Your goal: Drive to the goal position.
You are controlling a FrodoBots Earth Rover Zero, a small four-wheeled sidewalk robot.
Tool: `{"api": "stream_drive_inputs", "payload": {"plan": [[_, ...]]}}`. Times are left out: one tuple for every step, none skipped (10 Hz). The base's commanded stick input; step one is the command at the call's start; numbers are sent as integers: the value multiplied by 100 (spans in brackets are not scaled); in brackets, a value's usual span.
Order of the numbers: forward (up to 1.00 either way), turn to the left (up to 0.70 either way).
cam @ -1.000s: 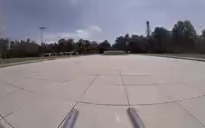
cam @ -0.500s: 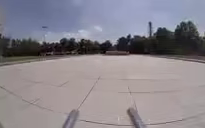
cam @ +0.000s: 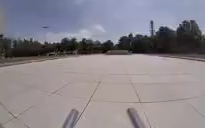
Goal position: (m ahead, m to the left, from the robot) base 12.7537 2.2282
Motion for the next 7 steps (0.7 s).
{"api": "stream_drive_inputs", "payload": {"plan": [[70,0],[70,0],[70,0],[70,0],[70,0],[70,0],[70,0]]}}
